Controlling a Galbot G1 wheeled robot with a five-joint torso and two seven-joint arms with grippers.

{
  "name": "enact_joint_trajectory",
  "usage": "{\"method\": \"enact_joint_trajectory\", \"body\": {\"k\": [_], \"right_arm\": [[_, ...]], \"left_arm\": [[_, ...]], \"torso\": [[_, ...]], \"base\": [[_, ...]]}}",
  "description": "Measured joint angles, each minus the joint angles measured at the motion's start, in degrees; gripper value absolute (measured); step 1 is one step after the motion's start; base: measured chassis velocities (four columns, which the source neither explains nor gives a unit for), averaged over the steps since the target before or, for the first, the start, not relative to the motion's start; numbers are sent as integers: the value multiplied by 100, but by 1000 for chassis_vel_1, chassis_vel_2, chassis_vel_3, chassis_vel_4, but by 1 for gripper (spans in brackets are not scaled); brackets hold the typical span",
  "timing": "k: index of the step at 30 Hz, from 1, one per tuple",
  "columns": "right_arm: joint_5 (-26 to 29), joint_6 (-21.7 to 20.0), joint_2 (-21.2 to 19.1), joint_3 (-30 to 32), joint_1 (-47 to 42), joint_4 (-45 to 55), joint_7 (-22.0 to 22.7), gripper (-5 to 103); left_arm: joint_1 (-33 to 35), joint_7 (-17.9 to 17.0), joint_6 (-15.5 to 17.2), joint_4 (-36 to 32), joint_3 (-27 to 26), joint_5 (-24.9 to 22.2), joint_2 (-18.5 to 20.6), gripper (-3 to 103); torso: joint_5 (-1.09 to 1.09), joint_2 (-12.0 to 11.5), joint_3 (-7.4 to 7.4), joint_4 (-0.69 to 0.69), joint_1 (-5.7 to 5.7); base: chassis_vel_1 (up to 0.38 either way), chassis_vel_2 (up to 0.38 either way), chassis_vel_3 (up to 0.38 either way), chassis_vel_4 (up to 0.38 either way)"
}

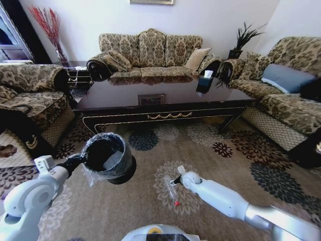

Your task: Move to the front of the table and pick up the trash from the floor, then place it into the trash bin.

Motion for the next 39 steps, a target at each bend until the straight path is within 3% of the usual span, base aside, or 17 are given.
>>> {"method": "enact_joint_trajectory", "body": {"k": [9, 19, 21, 23, 24, 26, 30, 36, 39], "right_arm": [[308, -12, 65, -76, -24, 29, 108, 100], [-6, 28, 204, -203, -140, -310, 50, 103], [-56, 28, 204, -230, -146, -328, 58, 95], [-78, 29, 198, -241, -146, -334, 65, 95], [-89, 39, 183, -250, -143, -341, 70, 85], [-92, 50, 173, -249, -138, -342, 70, 85], [-154, 171, 81, -211, -130, -234, 32, 63], [-216, 236, -40, -148, -119, -79, -65, 47], [-253, 340, -152, -24, -102, 8, -158, 32]], "left_arm": [[-61, 20, -5, 41, 69, 21, 7, 4], [-56, 83, -19, 70, 115, 123, -9, 4], [-58, 84, -20, 76, 125, 128, -9, 4], [-60, 85, -20, 79, 133, 131, -9, 4], [-64, 85, -21, 84, 142, 139, -9, 4], [-66, 85, -21, 85, 147, 141, -9, 4], [-77, 88, -25, 103, 194, 161, -1, 4], [-111, 88, -27, 121, 263, 191, 18, 4], [-117, 89, -28, 122, 294, 195, 29, 4]], "torso": [[0, 0, 0, 0, 0], [0, 0, 0, 0, 0], [0, 0, 0, 0, 0], [0, 0, 0, 0, 0], [0, 0, 0, 0, 0], [0, 0, 0, 0, 0], [0, 0, 0, 0, 0], [0, 0, 0, 0, 0], [0, 0, 0, 0, 0]], "base": [[0, 0, 0, 0], [0, 0, 0, 0], [0, 0, 0, 0], [0, 0, 0, 0], [0, 0, 0, 0], [0, 0, 0, 0], [0, 0, 0, 0], [0, 0, 0, 0], [0, 0, 0, 0]]}}
